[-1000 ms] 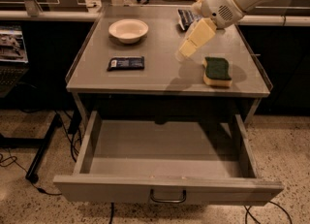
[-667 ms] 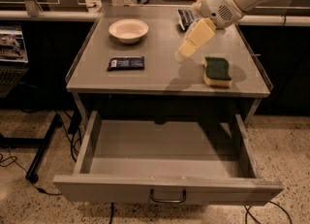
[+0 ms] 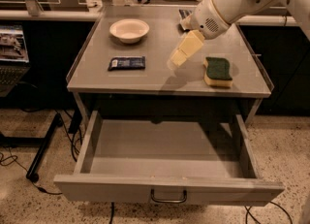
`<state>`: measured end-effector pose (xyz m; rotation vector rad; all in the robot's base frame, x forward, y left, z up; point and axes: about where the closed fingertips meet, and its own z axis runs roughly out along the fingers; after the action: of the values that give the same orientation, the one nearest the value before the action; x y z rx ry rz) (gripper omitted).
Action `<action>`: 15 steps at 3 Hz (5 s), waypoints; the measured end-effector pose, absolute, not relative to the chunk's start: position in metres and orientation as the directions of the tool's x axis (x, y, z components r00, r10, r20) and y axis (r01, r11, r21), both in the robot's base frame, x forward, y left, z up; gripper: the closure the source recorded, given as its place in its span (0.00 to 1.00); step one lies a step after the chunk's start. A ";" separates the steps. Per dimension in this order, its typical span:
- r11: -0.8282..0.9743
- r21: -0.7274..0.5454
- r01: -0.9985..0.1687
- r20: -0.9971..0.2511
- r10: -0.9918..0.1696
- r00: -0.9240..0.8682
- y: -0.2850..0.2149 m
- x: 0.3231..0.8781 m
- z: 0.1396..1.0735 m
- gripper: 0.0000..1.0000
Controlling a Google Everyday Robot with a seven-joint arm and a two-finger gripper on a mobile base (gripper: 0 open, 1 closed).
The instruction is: Place rxbar blueberry into top drawer
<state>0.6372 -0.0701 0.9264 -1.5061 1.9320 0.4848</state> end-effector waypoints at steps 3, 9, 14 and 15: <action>0.258 -0.110 -0.960 -0.710 -0.696 -0.106 -0.001 0.670 0.887 0.00; 0.188 0.035 -0.982 -0.739 -0.656 -0.152 0.054 0.695 0.843 0.00; 0.237 0.030 -0.971 -0.760 -0.626 -0.176 0.055 0.692 0.811 0.16; 0.237 0.030 -0.971 -0.760 -0.626 -0.176 0.055 0.692 0.811 0.39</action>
Offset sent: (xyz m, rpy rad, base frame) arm 0.0306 0.0652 -0.0387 0.0713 -0.0003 0.0410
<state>0.6918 0.0549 0.8108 -1.4607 1.8866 0.7078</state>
